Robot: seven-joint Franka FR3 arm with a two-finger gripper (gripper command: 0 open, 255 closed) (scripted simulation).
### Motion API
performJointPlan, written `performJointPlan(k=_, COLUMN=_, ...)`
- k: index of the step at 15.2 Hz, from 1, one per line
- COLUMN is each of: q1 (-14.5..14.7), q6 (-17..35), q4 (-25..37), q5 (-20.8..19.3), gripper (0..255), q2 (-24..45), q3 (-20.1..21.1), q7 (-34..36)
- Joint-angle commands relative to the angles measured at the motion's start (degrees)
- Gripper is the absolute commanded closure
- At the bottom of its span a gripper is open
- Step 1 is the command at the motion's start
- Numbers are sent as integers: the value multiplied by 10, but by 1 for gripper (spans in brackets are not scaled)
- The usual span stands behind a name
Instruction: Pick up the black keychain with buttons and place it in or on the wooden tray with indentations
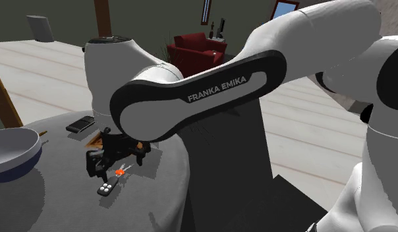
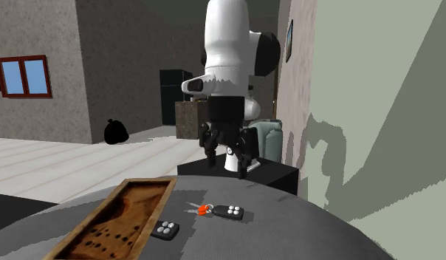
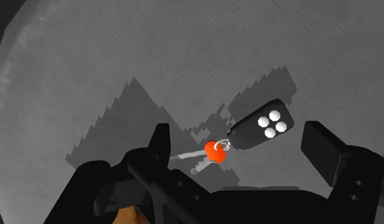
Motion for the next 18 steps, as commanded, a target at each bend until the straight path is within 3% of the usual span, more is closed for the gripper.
performJointPlan(k=1, q1=24, q6=-9, q4=53, q5=-22, gripper=0, q2=47, q3=-6, q7=21)
performJointPlan(k=3, q1=43, q6=-17, q4=92, q5=-34, gripper=0, q2=80, q3=-12, q7=32)
performJointPlan(k=10, q1=47, q6=28, q4=70, q5=-49, gripper=0, q2=105, q3=-21, q7=41)
performJointPlan(k=18, q1=47, q6=27, q4=70, q5=-49, gripper=0, q2=105, q3=-21, q7=41)
